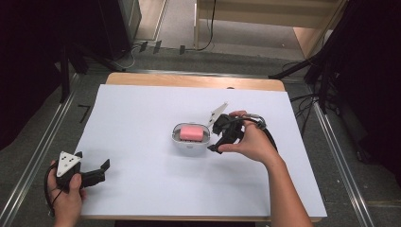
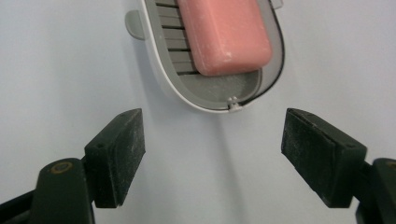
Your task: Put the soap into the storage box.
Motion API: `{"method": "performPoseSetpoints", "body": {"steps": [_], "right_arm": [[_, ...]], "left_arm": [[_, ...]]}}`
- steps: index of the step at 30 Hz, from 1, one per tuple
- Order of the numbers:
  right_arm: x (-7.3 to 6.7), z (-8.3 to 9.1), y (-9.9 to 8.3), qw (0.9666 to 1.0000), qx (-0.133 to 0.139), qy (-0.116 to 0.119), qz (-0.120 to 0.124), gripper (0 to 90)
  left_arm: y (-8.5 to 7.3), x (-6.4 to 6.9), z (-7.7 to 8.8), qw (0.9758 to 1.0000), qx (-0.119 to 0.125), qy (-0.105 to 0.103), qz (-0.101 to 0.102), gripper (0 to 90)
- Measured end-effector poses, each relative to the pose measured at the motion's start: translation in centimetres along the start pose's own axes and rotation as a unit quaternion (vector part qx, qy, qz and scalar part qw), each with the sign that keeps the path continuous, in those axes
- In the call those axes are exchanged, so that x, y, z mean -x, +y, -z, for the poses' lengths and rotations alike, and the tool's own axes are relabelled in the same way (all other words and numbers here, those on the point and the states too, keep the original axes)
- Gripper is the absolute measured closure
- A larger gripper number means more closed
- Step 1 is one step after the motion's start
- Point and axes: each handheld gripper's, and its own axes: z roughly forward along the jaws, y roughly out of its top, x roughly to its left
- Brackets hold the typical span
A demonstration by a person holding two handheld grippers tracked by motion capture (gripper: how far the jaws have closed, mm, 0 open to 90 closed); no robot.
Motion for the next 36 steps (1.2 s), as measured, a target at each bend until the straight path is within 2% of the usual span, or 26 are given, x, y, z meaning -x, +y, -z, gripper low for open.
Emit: {"method": "performPoseSetpoints", "body": {"steps": [1,2,5,8,9,19,26,33,36], "right_arm": [[0.0,0.0,0.0,1.0000,0.000,0.000,0.000,22.6],[0.2,0.2,-0.5,0.9998,0.008,0.003,-0.016,22.0],[0.3,0.3,-1.0,0.9995,0.019,0.005,-0.023,19.6],[0.2,0.5,-1.9,0.9994,0.018,-0.002,-0.030,14.1],[0.1,0.6,-2.5,0.9990,0.022,-0.003,-0.039,13.7],[-0.2,1.1,-5.8,0.9973,0.037,-0.013,-0.062,13.6],[-0.5,1.3,-9.1,0.9938,0.050,-0.027,-0.096,13.6],[-1.0,1.5,-11.4,0.9919,0.058,-0.037,-0.107,13.3],[-1.4,1.6,-12.8,0.9902,0.064,-0.046,-0.116,13.2]], "left_arm": [[0.0,0.0,0.0,1.0000,0.000,0.000,0.000,0.0],[0.0,0.0,0.0,1.0000,-0.001,0.000,0.000,0.0],[0.0,0.0,0.0,1.0000,-0.003,0.001,-0.001,0.0],[0.0,0.0,0.0,1.0000,-0.005,0.001,-0.002,0.0],[0.0,0.0,0.0,1.0000,-0.005,0.001,-0.001,0.0],[0.1,0.0,-0.1,1.0000,-0.007,0.000,0.003,0.0],[0.1,-0.1,-0.2,1.0000,-0.009,-0.001,0.003,0.0],[0.1,-0.1,-0.1,0.9999,-0.009,-0.001,0.006,0.0],[0.1,-0.1,-0.1,0.9999,-0.010,-0.001,0.006,0.0]]}}
